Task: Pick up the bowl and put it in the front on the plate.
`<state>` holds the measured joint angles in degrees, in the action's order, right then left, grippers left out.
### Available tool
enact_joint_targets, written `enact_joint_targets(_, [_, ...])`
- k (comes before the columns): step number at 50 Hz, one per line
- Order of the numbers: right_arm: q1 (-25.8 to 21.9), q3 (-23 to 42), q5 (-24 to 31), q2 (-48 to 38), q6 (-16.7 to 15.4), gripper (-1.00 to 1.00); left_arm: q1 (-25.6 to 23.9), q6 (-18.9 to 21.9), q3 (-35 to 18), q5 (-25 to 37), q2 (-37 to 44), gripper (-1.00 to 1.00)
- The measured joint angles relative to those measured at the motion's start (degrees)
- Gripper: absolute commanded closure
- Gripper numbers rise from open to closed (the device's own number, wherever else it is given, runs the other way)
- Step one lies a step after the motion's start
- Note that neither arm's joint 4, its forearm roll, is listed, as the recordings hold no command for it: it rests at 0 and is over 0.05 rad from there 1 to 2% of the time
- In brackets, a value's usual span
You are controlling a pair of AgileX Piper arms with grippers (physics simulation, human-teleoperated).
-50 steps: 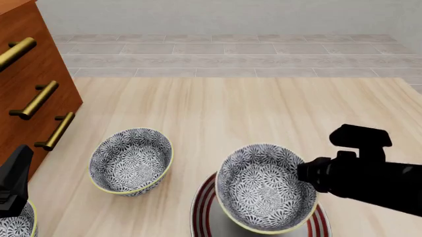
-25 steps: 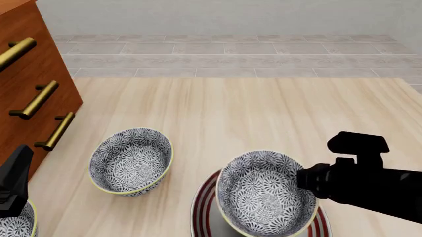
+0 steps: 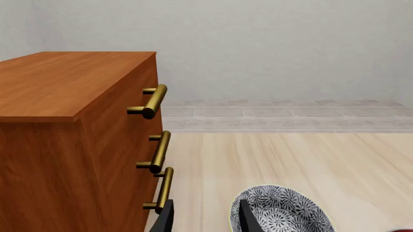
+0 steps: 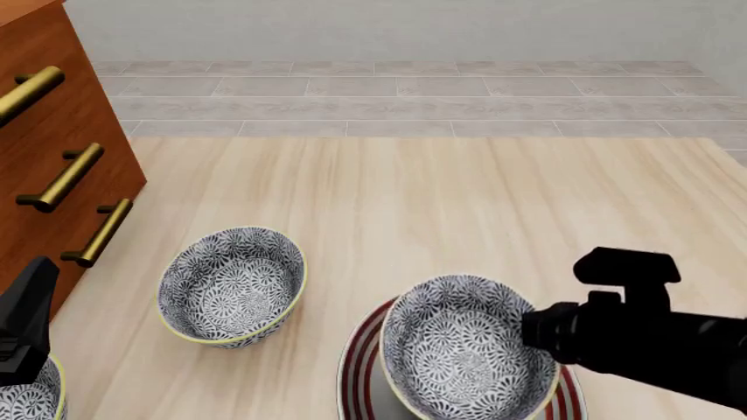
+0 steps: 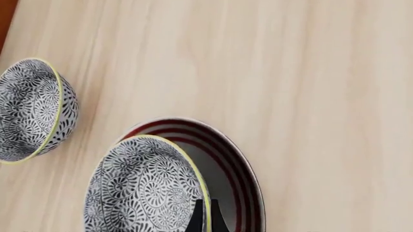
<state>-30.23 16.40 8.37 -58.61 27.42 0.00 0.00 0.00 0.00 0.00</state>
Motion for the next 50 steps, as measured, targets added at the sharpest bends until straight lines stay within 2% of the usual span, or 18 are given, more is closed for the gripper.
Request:
enact_joint_targets(16, [-0.1, -0.7, -1.6, -0.7, 0.3, 1.00, 0.0, 0.0, 0.0, 0.0, 0.0, -1.00])
enact_joint_targets(17, [-0.1, -0.7, -1.6, -0.7, 0.3, -1.00, 0.0, 0.0, 0.0, 0.0, 0.0, -1.00])
enact_joint_targets(37, [-0.4, -0.3, -1.2, -0.3, -0.5, -1.00, 0.0, 0.0, 0.0, 0.0, 0.0, -1.00])
enact_joint_targets(50, [0.2, 1.6, 1.6, 1.4, -1.7, -1.00, 0.0, 0.0, 0.0, 0.0, 0.0, -1.00])
